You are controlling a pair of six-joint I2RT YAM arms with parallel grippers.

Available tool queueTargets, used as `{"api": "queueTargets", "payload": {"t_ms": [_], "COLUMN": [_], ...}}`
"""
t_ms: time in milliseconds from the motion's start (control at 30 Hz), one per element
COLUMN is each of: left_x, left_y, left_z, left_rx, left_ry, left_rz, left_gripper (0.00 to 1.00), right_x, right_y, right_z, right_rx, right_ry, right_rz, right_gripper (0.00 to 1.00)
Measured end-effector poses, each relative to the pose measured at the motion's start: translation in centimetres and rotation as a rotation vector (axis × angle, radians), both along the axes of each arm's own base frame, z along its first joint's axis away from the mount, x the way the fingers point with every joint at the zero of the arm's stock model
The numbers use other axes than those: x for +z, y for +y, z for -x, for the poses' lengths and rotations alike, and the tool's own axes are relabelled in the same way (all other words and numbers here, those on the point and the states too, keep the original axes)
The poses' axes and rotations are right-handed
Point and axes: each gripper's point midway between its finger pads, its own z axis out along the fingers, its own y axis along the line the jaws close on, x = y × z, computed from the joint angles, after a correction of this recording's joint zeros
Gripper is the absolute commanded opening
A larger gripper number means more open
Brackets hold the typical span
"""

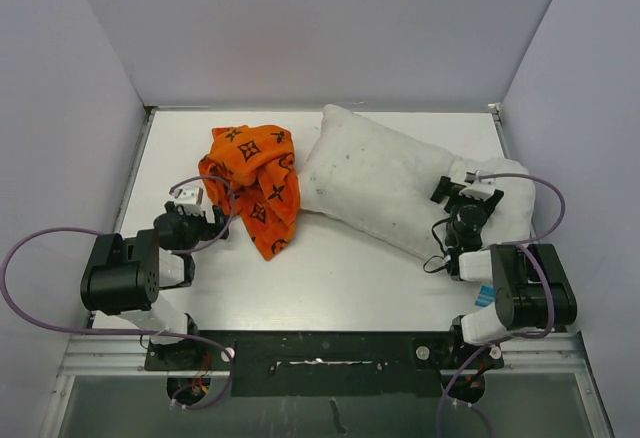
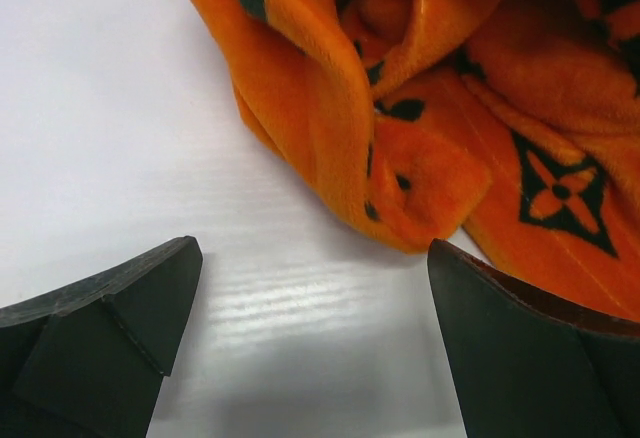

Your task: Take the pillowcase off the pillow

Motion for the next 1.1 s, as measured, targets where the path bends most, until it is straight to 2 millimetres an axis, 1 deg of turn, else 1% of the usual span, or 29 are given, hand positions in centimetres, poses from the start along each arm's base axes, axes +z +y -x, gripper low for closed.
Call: {"api": "queueTargets", "payload": {"t_ms": [67,133,167,233,300,367,500,1100], "left_x": [0.6,1.4,1.8,2.5,2.4,2.1,1.9,1.5], "left_y": [0.1,0.0,-0.2,-0.7,-0.7,-0.5,-0.3,0.0], "left_z": [-0.9,-2.3,-2.8,-3.5,-3.5,-3.4,-3.4,-3.2], "left_rx": [0.004,0.017,0.016,0.009,0.012,0.024,0.034,0.044], "left_ry": [-0.015,-0.028,-0.039,-0.059,-0.054,-0.042,-0.035,-0.016], "left_rz": [-0.010,-0.041,-0.050,-0.067,-0.077,-0.084,-0.090,-0.098], "left_gripper": [0.98,0.98,0.98,0.98,0.98,0.98,0.98,0.98], "right_x": [-0.2,-0.3,-0.5,-0.1,0.3,0.3,0.1,0.1], "right_y": [0.5,0.7,0.8,0.9,1.2,1.5,1.7,1.7], "right_z": [0.0,-0.2,-0.4,-1.3,-2.5,-3.0,-3.0,-3.0], "right_rx": [0.037,0.056,0.062,0.073,0.085,0.098,0.104,0.105], "right_ry": [-0.018,-0.043,-0.033,-0.031,-0.015,-0.003,0.012,0.012], "right_rz": [0.025,0.043,0.046,0.061,0.076,0.084,0.095,0.098], "right_gripper": [0.98,0.98,0.98,0.98,0.98,0.98,0.98,0.98]}}
